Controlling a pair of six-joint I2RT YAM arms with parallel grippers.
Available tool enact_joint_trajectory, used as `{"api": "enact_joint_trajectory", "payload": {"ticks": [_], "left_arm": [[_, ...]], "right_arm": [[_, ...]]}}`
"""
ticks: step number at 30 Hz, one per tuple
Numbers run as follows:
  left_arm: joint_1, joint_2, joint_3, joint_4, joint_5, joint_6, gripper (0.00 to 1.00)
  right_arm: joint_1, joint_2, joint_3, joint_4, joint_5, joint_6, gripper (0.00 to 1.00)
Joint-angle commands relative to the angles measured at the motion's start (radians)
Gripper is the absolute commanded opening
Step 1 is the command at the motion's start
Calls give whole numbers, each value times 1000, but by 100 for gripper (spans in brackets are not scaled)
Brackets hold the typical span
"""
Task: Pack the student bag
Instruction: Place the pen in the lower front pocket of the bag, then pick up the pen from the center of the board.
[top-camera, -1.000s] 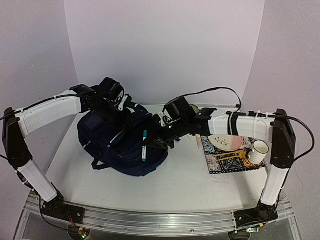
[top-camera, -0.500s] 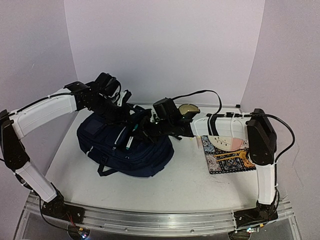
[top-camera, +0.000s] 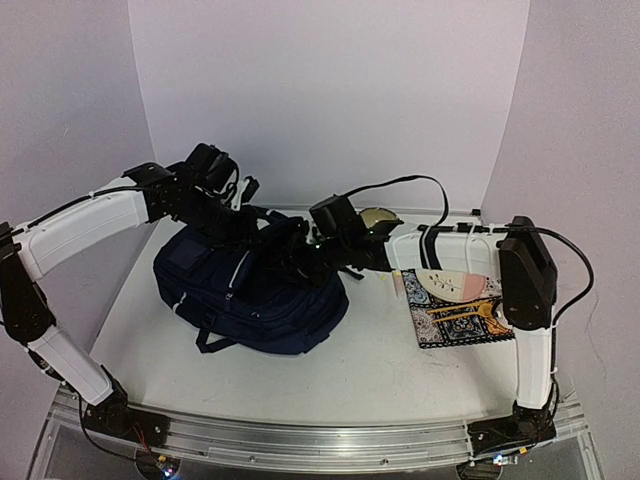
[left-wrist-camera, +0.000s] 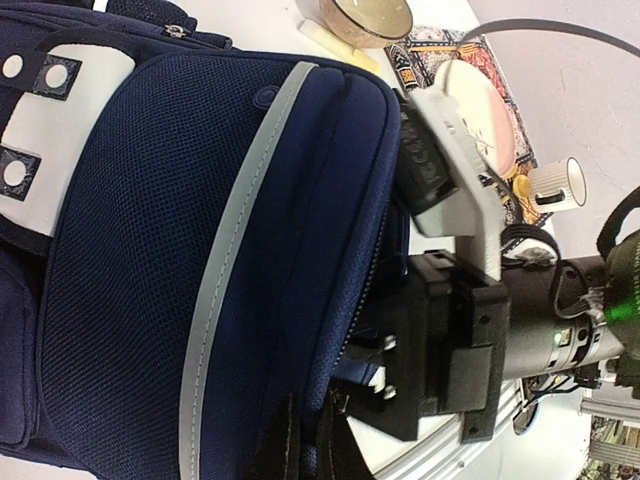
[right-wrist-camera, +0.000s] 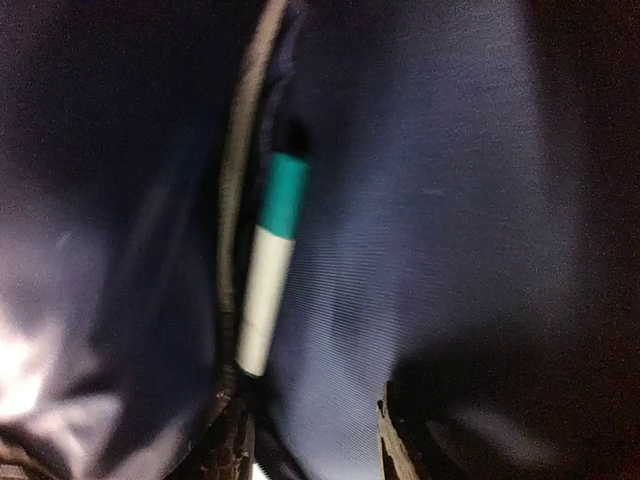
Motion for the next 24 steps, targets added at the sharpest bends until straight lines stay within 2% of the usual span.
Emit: {"api": "enact_joint_trajectory", "payload": {"ticks": [1,8,16,24], "left_arm": [[-6,-43,15,67,-48,16,0],[4,-30,13,68,-84,26,0],[16,-26,-3,67,-102,34,0],[16,-26,-20,68,-97,28,0]], "right_arm": [[-34,-147,-20,-141,107,-152,44],[-71,-258,-56,-375,205,-331,49],[-147,-256,17,-715,417,-502,56],[-238,-181,24,-826,547,-589,57]]}}
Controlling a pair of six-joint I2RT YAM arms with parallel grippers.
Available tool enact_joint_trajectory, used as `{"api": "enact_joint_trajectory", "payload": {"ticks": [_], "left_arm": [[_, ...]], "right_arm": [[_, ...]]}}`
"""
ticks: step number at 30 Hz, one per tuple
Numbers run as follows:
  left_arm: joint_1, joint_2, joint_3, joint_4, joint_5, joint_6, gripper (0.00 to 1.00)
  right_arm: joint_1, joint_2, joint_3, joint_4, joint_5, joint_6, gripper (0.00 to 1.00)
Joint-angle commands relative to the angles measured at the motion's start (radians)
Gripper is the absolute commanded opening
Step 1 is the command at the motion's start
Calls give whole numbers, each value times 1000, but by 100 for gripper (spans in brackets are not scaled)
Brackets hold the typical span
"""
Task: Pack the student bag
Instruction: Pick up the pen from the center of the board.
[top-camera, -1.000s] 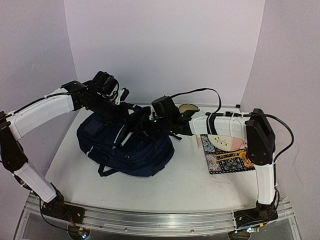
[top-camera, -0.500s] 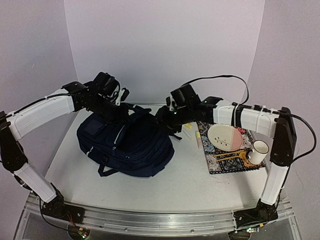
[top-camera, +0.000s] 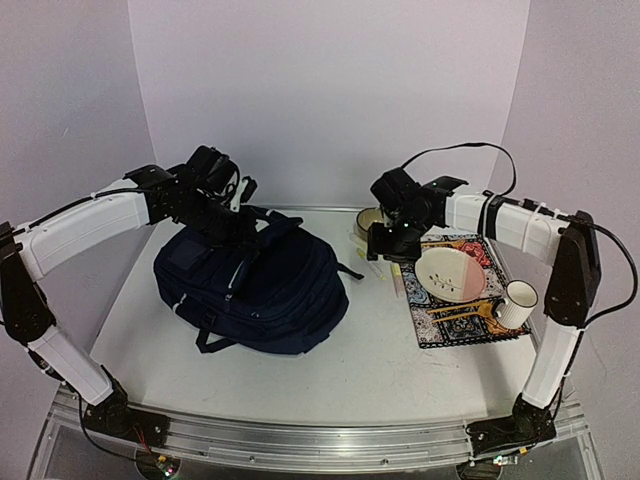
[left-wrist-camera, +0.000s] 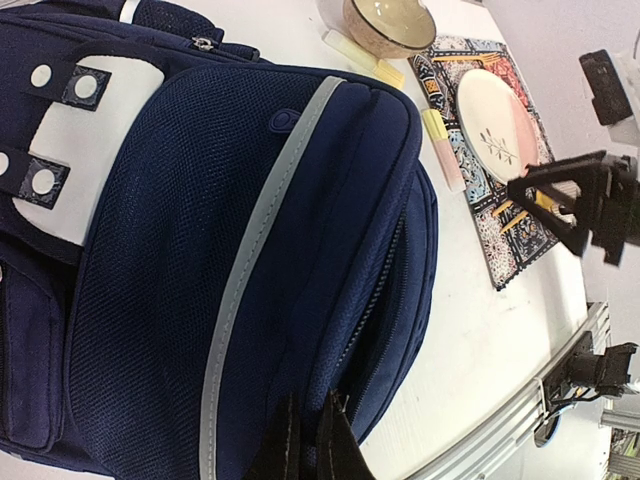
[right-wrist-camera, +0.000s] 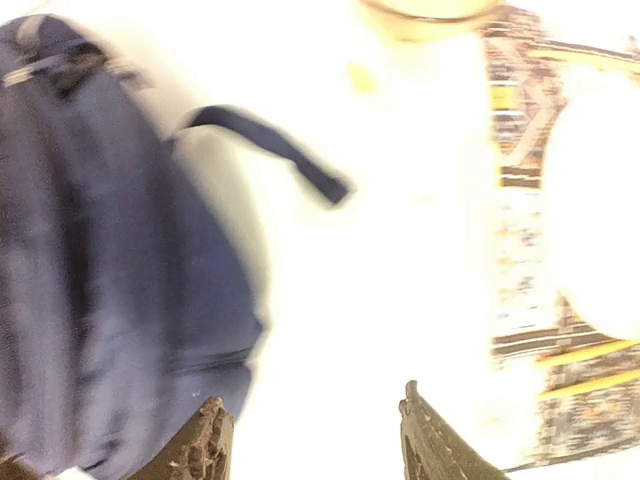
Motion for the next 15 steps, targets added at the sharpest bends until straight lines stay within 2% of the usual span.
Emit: {"api": "enact_joint_trajectory", "payload": {"ticks": [1,15], "left_arm": [[11,-25,-4,54,-28,7,0],[13,-20,-11,53,-26,-2,0]], "right_arm": [[-50,66,36,-126,112,-82,57],[-164,323,157,-117,108,-173,42]]}}
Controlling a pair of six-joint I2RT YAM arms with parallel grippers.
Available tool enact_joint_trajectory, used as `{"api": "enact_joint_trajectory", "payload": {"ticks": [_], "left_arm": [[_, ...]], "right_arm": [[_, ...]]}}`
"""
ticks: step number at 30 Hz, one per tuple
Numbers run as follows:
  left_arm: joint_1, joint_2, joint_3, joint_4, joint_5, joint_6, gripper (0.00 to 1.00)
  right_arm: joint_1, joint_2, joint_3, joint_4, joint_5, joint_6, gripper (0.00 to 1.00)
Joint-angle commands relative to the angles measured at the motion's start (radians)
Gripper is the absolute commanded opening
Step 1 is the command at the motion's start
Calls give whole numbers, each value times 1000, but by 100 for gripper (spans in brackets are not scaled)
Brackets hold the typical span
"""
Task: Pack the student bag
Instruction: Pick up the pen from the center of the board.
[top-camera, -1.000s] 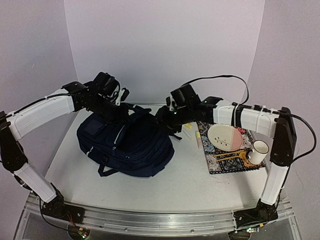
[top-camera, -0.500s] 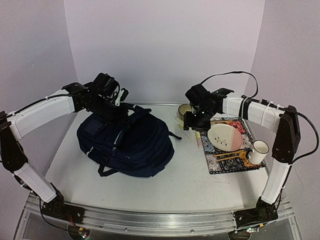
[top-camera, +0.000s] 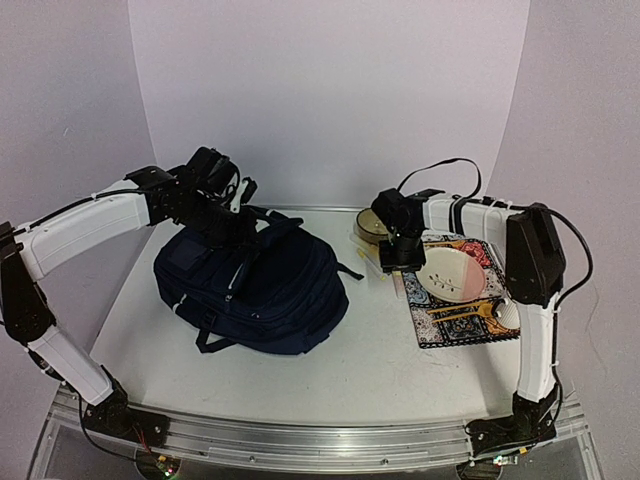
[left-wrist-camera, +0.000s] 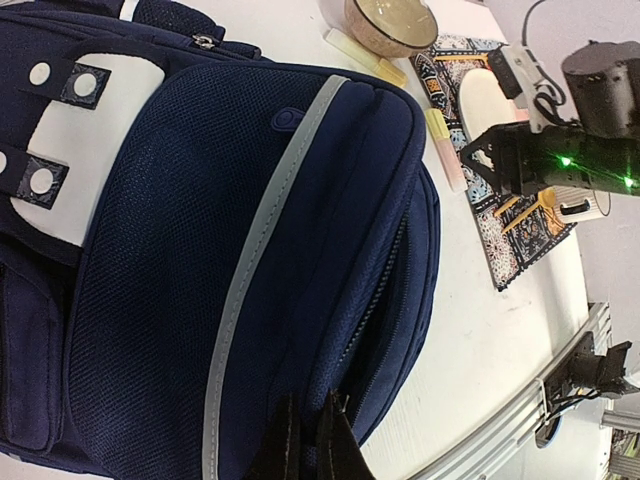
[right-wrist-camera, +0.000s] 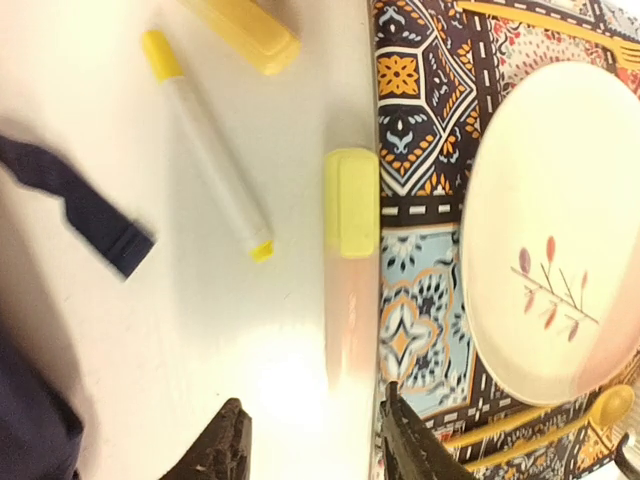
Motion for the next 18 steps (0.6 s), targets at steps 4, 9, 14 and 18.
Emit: {"api": "enact_joint_trajectory", "payload": {"ticks": [4,9,14,18], "left_arm": [[13,-24,-7,43,-33,-6,0],[13,-22,-18,43,-28,-13,0],[13,-22,-20,43,-31,-16,0],[13,-22,-18,42,-30,-19,0]], "right_arm": [[-41,117,88,-50,-12,-47,41],[-51,158,93,-47,-10,-50,40],[-58,188,116,-43,-20,-64,34],[-58,194,128,-41,-39,-69,32]]}}
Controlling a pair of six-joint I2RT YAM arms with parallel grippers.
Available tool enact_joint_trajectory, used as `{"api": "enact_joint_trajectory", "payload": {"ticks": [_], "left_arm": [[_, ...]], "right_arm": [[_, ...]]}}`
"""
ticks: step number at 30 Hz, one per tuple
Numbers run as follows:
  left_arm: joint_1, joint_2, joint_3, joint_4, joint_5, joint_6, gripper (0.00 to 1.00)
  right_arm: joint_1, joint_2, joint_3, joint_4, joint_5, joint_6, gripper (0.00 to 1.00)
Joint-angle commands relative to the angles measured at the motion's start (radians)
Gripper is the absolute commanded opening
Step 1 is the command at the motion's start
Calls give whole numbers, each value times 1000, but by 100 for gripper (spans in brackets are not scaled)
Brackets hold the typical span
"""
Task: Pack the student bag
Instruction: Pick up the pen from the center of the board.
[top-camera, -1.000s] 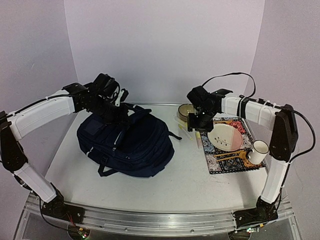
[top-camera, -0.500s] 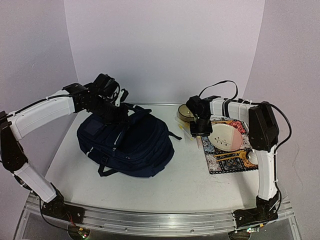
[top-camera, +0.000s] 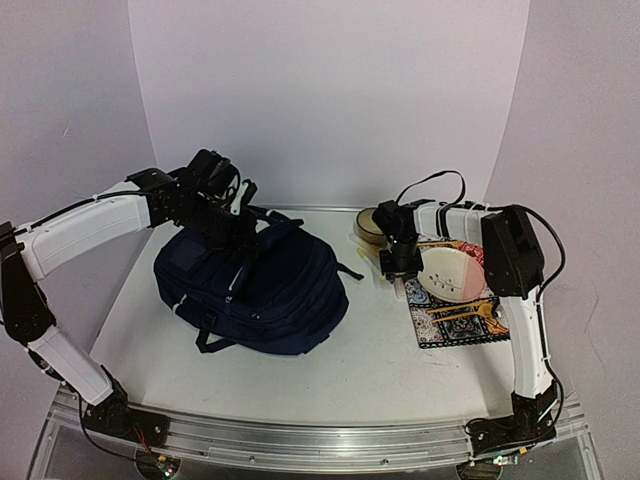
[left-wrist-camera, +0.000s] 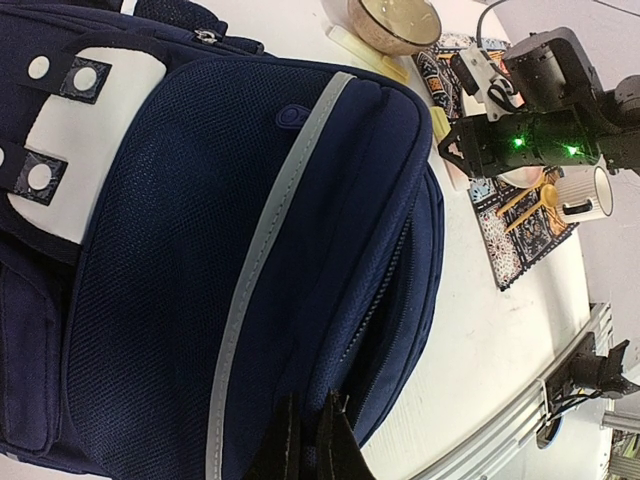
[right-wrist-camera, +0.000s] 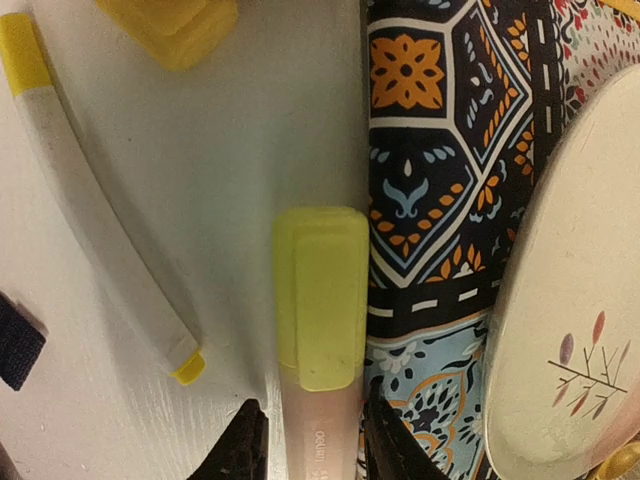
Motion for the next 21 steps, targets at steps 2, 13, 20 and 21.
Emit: {"api": "enact_joint_trajectory", "payload": {"ticks": [2,13,20,21], "left_arm": [[13,-22,-1,31,-28,-17,0],[12,-29,-4,31,-26,-27,0],[12,-37,-3,33,-15,-36,0],[13,-38,-1,32,-14,-37,0]], "right_arm": [[-4,18,40,-46,-26,-13,31],[-3,51,30,-37,-59,-14,30],[-3,56,-5,-35,-54,4,23],[-4,40,-21,-32,-54,7,20]]}}
